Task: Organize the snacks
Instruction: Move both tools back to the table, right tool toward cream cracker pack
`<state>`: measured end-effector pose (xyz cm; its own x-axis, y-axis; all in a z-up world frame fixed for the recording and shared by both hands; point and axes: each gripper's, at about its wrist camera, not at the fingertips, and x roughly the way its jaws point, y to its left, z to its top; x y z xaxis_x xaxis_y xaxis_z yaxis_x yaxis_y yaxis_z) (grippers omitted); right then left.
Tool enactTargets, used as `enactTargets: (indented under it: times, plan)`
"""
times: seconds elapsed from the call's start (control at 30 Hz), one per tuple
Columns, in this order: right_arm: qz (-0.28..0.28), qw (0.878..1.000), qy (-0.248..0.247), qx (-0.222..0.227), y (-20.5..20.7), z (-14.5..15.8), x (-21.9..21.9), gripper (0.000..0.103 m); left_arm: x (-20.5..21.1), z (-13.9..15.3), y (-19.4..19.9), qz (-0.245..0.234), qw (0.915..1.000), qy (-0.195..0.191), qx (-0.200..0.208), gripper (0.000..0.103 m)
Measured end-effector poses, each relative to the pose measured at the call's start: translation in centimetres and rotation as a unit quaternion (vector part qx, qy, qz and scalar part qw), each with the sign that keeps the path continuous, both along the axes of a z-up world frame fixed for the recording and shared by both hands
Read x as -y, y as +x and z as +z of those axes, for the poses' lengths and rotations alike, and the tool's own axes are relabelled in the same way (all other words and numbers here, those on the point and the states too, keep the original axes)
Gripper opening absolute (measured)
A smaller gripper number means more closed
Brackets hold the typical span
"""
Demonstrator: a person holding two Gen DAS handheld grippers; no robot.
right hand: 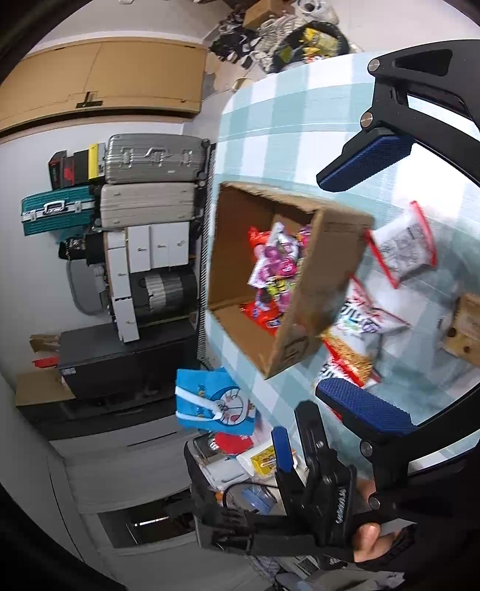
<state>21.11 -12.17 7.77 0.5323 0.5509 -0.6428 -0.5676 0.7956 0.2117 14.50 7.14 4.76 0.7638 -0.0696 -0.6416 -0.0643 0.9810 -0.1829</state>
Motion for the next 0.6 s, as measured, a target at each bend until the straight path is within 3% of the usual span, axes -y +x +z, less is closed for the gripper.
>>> enactTargets:
  times: [0.6]
  plan:
    - [-0.014,0.992,-0.080,-0.094,-5.3,-8.2,-0.2,0.103,2.1,-4.1,-3.0,-0.017,0.9985,0.026,-0.046,0.102]
